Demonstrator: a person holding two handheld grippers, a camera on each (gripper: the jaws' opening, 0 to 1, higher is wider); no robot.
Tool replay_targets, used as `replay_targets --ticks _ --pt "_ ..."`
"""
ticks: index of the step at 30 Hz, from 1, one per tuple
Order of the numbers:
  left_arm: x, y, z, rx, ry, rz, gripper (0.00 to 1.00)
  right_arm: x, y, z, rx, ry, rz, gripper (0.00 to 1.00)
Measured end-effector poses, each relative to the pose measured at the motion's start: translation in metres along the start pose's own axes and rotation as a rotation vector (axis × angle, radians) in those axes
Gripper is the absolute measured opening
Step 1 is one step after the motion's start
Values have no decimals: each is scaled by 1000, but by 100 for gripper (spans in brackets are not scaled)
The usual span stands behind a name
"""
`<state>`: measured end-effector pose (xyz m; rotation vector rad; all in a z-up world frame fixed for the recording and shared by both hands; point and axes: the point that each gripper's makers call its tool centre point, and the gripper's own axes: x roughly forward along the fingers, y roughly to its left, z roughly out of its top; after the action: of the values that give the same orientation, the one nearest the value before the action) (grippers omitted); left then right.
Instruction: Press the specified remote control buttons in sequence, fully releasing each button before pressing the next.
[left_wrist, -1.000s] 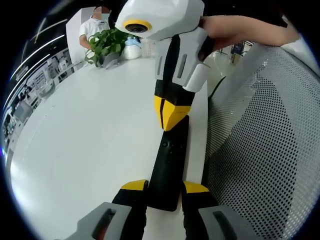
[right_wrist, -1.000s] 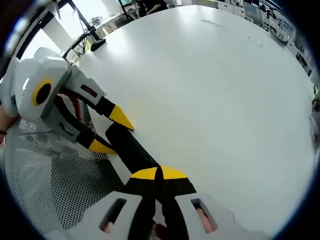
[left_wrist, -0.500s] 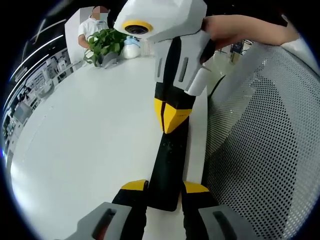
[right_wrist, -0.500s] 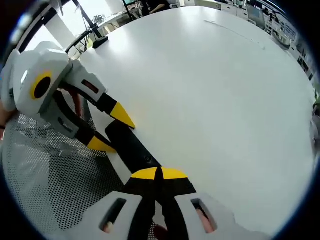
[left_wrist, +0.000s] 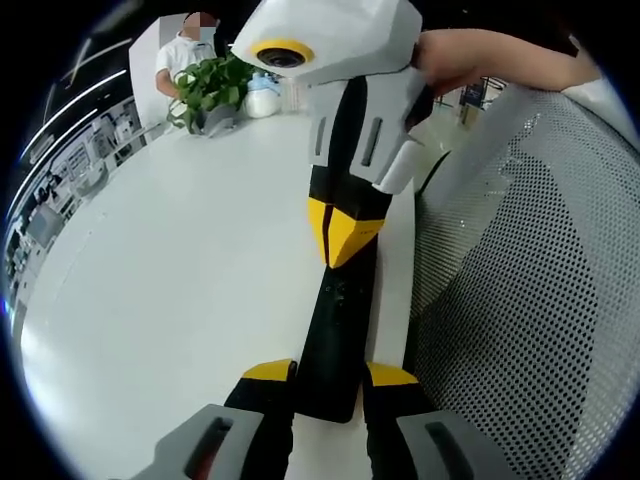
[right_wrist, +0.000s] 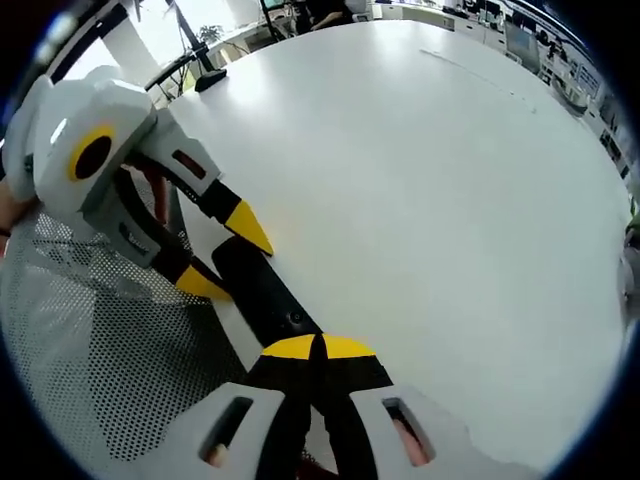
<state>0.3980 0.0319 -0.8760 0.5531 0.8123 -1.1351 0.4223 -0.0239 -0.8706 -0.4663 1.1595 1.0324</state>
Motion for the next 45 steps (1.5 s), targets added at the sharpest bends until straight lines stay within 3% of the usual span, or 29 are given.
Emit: replay_targets --ticks 9,16,27,38,45 --pt "0 0 1 -4 1 5 26 0 -1 -1 53 7 8 0" --pt "0 0 1 -6 -2 7 26 -2 2 -1 29 20 15 0" --pt "0 0 0 -7 -2 7 26 -3 15 3 77 7 97 0" --pt "0 0 0 -3 4 6 26 0 15 -2 80 30 96 0" --pt "0 0 1 0 11 3 26 0 17 -3 3 37 70 0"
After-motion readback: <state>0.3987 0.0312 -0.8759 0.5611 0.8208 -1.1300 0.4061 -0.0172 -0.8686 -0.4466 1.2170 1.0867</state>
